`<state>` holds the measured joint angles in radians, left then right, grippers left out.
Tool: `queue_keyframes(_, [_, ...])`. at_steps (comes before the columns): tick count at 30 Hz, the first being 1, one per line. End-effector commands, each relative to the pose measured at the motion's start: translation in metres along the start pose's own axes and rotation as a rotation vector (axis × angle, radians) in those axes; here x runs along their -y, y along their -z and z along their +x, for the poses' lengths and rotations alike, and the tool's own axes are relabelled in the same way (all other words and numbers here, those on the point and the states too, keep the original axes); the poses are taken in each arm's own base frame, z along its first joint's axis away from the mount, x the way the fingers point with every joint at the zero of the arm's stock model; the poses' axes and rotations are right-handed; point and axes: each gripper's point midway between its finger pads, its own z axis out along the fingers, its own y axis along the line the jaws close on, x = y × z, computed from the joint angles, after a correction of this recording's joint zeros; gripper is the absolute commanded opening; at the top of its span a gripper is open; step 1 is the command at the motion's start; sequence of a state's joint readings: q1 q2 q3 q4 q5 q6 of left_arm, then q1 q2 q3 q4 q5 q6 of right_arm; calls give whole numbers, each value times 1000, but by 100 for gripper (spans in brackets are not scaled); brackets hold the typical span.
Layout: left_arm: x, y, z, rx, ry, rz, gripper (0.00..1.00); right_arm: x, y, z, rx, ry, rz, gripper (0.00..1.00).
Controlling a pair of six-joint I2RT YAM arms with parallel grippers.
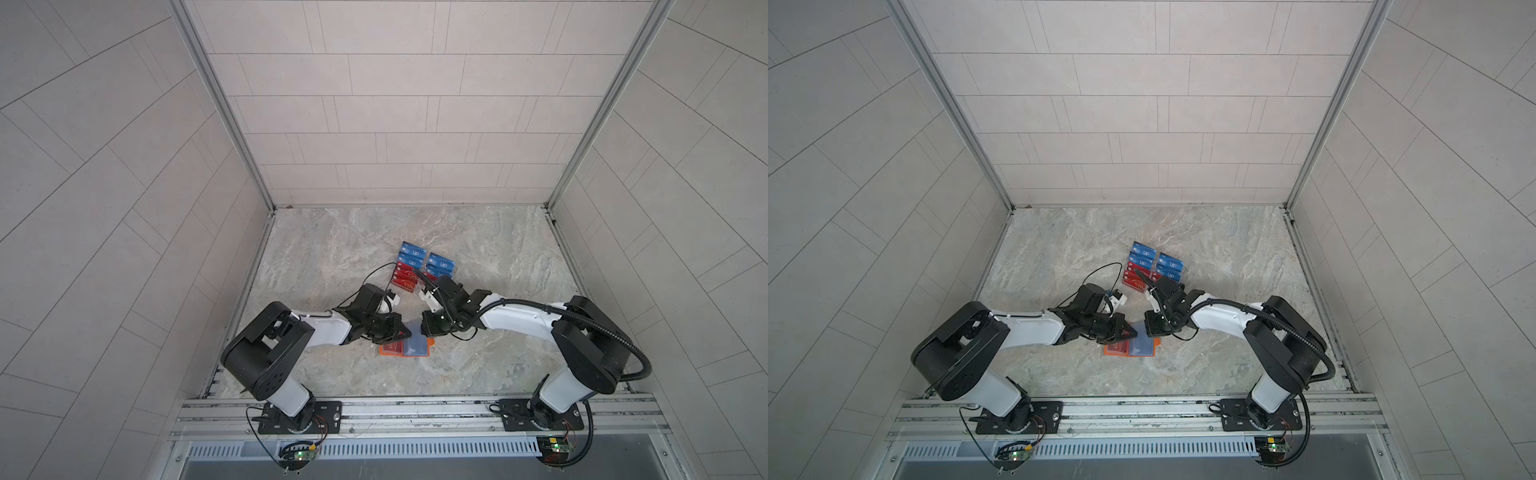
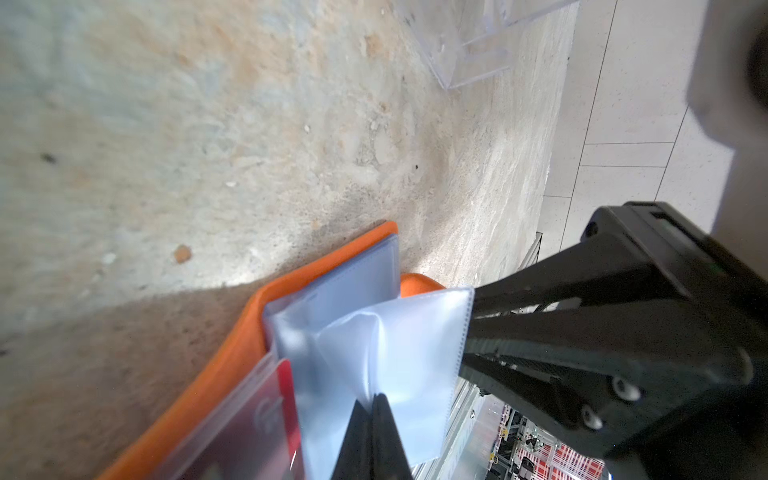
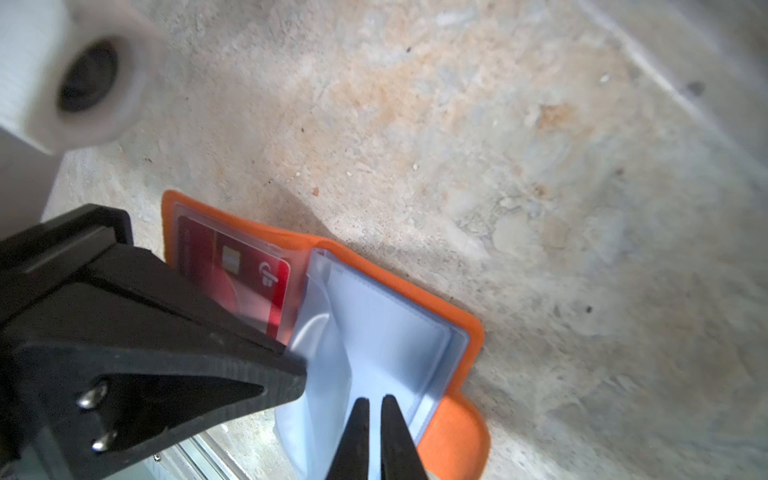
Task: Put the credit cards into the card holder
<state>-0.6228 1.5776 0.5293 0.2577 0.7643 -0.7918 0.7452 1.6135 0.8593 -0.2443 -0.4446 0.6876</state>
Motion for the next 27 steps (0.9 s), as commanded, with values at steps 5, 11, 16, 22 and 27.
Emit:
queue_keyframes(5, [3, 3, 2, 4, -21, 22, 7, -10, -11, 8, -35, 23, -47, 12])
queue_keyframes(11, [10, 6, -1, 25, -15, 43, 35, -15, -16, 11, -50, 23, -62, 12])
queue_keyframes(16, [18, 12, -4, 30, -17, 41, 46, -21, -13, 8, -38, 25, -83, 12])
queue_keyframes(22, [13, 30, -1, 35, -15, -61, 52, -28, -10, 7, -36, 22, -117, 12])
queue_keyframes(27, [2, 64, -9, 141, -12, -153, 55, -42, -10, 4, -33, 15, -174, 12])
